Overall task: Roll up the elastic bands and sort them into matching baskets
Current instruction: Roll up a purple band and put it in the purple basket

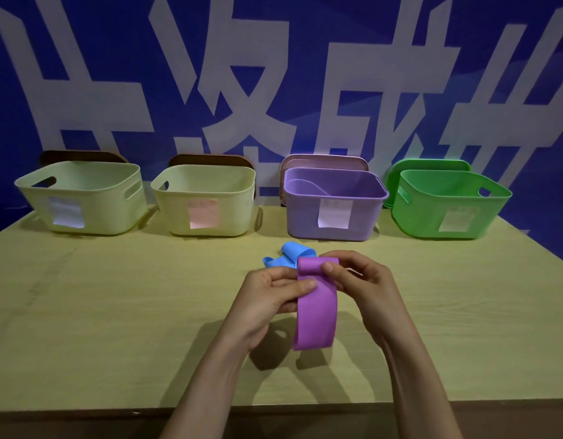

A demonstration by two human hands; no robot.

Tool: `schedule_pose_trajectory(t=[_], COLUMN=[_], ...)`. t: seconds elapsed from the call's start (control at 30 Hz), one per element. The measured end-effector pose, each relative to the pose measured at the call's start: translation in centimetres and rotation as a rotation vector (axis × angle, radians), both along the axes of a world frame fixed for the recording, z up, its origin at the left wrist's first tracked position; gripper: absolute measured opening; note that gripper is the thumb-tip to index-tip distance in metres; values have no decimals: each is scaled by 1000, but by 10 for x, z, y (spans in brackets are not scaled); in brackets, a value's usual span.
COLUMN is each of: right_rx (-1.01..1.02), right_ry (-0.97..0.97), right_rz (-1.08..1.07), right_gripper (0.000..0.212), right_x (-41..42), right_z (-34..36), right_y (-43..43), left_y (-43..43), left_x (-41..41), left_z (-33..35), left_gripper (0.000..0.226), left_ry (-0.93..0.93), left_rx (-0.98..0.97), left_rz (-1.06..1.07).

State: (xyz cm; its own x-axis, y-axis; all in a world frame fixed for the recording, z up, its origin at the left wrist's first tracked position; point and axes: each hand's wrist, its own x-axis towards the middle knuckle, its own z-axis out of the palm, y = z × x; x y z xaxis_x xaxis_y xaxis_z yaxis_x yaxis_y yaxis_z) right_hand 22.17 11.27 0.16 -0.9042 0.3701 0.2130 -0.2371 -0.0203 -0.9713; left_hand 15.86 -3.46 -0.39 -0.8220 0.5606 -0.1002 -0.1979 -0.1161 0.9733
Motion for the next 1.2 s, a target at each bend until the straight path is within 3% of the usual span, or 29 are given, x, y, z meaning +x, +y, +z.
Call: schedule_pose_trajectory(t=[0.27, 0.57, 0.77, 0.9, 1.2], right_rx=[97, 124, 16, -135, -94], right_ry=[16, -85, -46, -11, -13], right_rz=[38, 70, 9, 4, 86], right_gripper=[28, 18, 12, 9, 25], right_x=[2, -1, -6, -8, -5], right_z=[2, -2, -4, -5, -7], right_y=[4, 2, 0, 2, 6], left_y=[1, 3, 2, 1, 0], left_x=[-1, 1, 1, -1, -2], left_z=[6, 0, 1, -8, -5], left_gripper=[39, 21, 35, 21, 17], left_ry=[32, 56, -8, -41, 7], left_rx=[67, 105, 70, 0, 34], left_rz=[51, 91, -3, 7, 80])
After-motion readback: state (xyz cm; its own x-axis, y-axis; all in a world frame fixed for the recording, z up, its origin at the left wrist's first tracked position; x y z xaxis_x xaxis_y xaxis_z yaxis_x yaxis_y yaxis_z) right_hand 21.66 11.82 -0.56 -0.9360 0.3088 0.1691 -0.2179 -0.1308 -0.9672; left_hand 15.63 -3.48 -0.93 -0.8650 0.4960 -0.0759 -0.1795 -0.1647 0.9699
